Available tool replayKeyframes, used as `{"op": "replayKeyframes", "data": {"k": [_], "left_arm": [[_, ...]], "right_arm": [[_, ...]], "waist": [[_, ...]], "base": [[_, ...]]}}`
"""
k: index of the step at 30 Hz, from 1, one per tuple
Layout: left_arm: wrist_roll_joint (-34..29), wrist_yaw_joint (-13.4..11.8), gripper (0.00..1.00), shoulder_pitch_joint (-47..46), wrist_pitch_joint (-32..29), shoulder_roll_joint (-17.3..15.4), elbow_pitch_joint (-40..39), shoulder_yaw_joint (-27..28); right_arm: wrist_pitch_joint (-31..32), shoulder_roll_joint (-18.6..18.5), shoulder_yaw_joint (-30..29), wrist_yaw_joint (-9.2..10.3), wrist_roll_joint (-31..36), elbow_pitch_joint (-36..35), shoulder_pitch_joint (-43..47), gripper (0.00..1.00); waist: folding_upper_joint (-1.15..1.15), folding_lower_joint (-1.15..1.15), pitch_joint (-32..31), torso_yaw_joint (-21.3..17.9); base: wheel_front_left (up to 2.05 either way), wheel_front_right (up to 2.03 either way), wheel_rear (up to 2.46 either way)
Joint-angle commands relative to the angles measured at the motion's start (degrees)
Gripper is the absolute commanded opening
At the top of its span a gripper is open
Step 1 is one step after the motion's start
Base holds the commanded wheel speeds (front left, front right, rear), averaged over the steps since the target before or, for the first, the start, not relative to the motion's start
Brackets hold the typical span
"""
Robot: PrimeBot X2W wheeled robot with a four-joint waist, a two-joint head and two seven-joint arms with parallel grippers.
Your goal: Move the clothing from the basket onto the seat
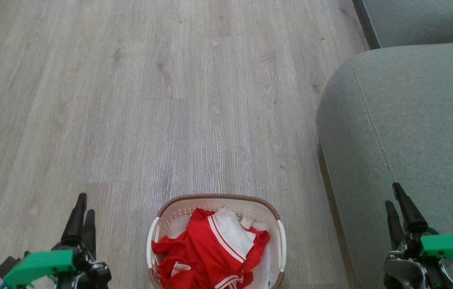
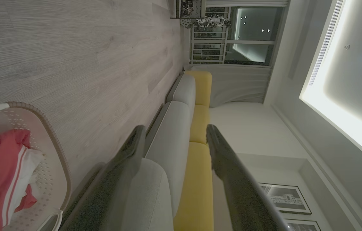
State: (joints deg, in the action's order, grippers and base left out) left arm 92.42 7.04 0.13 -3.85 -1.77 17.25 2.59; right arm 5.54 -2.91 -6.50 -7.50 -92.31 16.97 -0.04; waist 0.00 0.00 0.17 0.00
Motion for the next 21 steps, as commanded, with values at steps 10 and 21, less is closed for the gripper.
{"op": "replayKeyframes", "data": {"k": [10,21], "left_arm": [[-3.2,0.1,1.0,-2.8,1.9,-0.6,-4.0,-0.2],[-9.7,0.0,1.0,-3.1,3.7,-0.6,-5.7,-1.1]], "right_arm": [[-1.6,-0.6,1.5,0.0,1.7,-4.8,-2.1,1.0],[-5.2,-3.8,5.6,0.0,7.6,-6.9,-2.5,1.0]], "waist": [[0.0,0.0,0.0,0.0],[0.0,0.0,0.0,-0.1]], "base": [[0.0,0.0,0.0],[0.0,0.0,0.0]]}}
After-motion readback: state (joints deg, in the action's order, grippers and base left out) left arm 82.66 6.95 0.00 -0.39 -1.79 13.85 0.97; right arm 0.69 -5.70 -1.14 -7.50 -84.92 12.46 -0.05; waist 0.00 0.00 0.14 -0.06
